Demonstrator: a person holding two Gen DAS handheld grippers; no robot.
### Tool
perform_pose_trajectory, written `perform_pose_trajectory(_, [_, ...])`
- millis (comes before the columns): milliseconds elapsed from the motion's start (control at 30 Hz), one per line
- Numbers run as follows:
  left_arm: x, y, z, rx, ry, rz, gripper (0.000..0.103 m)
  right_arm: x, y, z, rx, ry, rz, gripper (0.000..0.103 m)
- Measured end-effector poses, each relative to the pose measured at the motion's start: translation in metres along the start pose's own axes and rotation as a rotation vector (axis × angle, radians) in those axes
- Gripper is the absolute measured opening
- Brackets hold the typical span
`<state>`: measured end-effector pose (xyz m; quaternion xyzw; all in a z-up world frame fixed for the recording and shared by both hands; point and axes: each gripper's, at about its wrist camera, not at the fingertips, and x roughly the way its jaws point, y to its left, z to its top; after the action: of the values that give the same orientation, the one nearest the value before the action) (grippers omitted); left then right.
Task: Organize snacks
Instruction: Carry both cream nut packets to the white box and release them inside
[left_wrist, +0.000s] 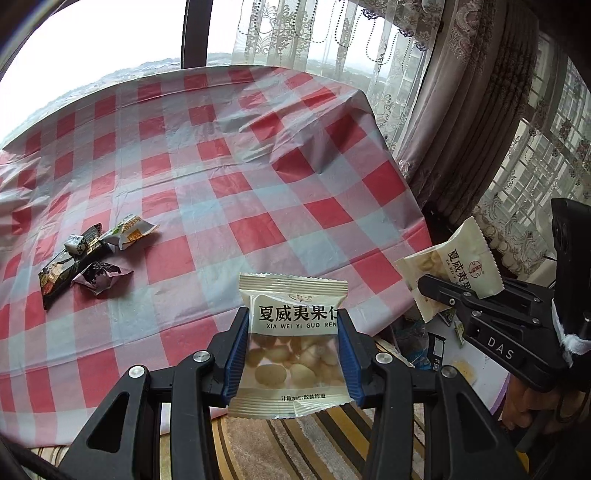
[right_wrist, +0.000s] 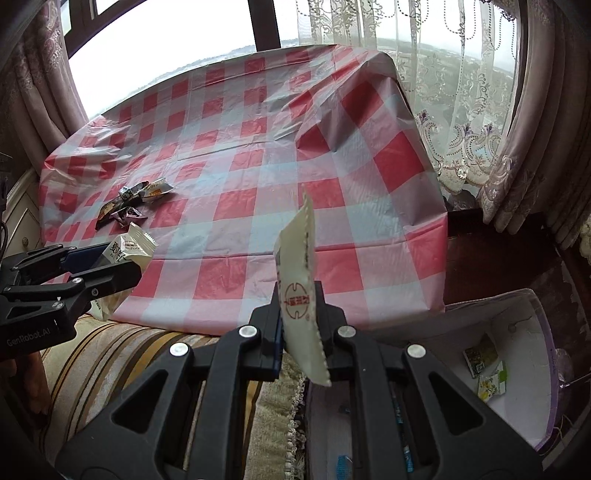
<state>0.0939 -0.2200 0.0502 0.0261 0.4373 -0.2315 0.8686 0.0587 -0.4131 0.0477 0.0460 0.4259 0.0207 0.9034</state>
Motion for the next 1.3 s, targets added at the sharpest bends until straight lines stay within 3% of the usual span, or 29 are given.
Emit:
perform_pose_trajectory(800, [0.044, -0.154, 0.006, 0.257, 0.104, -0.219, 0.046, -0.054, -0.16, -0.052, 0.272, 0.011, -0.278, 0.015])
perform_pose_trajectory(1200, [0.061, -0.234, 0.01, 0.362, 0.155, -0.346, 0.046, -0.074, -0.203, -0.064, 0.348, -0.008, -0.349, 0.016])
perform_pose_trajectory(1300, [0.063, -0.249, 0.01, 0.376, 0.18, -0.419, 0.047, -0.077, -0.209, -0.064, 0.366, -0.012, -0.368, 0.016])
